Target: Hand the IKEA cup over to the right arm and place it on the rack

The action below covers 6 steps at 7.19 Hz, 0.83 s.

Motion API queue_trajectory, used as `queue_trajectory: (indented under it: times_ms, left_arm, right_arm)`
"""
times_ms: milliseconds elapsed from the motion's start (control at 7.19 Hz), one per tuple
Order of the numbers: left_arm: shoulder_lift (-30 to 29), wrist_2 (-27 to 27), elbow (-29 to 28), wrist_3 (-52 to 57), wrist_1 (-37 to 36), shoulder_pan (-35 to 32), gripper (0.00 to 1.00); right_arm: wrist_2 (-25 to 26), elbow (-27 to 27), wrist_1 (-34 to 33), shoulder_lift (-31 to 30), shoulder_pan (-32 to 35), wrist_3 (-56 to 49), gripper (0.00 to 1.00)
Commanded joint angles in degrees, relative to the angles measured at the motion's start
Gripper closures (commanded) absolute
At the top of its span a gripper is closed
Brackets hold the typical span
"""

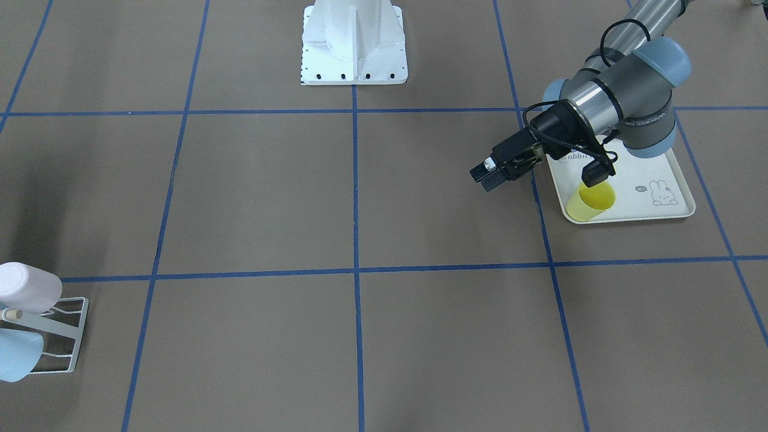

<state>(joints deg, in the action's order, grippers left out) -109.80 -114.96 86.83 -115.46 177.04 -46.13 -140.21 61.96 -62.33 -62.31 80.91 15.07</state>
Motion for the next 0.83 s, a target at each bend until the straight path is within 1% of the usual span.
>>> queue_trajectory:
  times_ms: [0,139,278,417,556,696]
  left_arm:
    - [0.03,-0.09,0.09,0.49,-0.03,-0.19,0.00]
    - [0.20,-0.35,-0.08,1.37,-0.03,-1.50,0.00]
    - [0.73,-0.96,-0.43,5.64,-1.25,-2.99,0.00]
    - [0.82,-6.01,-0.09,14.30,-8.13,-5.79,0.00]
    - [1.25,-13.90,-0.43,21.52,-14.03,-12.69,0.00]
    - [2.91,-18.50,-0.52,30.20,-18.27,-17.63,0.00]
  right_arm:
    - [0.02,0.00,-0.42,0.52,-0.14,0.05,0.02]
    - [-0.07,0.44,-0.60,0.87,-0.40,0.66,0.02]
    - [-0.15,2.01,-0.69,1.14,-0.49,1.01,0.02]
    - [-0.24,3.15,-0.69,1.23,-0.49,1.71,0.02]
    - [-0.24,4.12,-0.69,1.40,-0.49,3.20,0.02]
    - [-0.24,5.26,-0.69,1.32,-0.58,3.91,0.02]
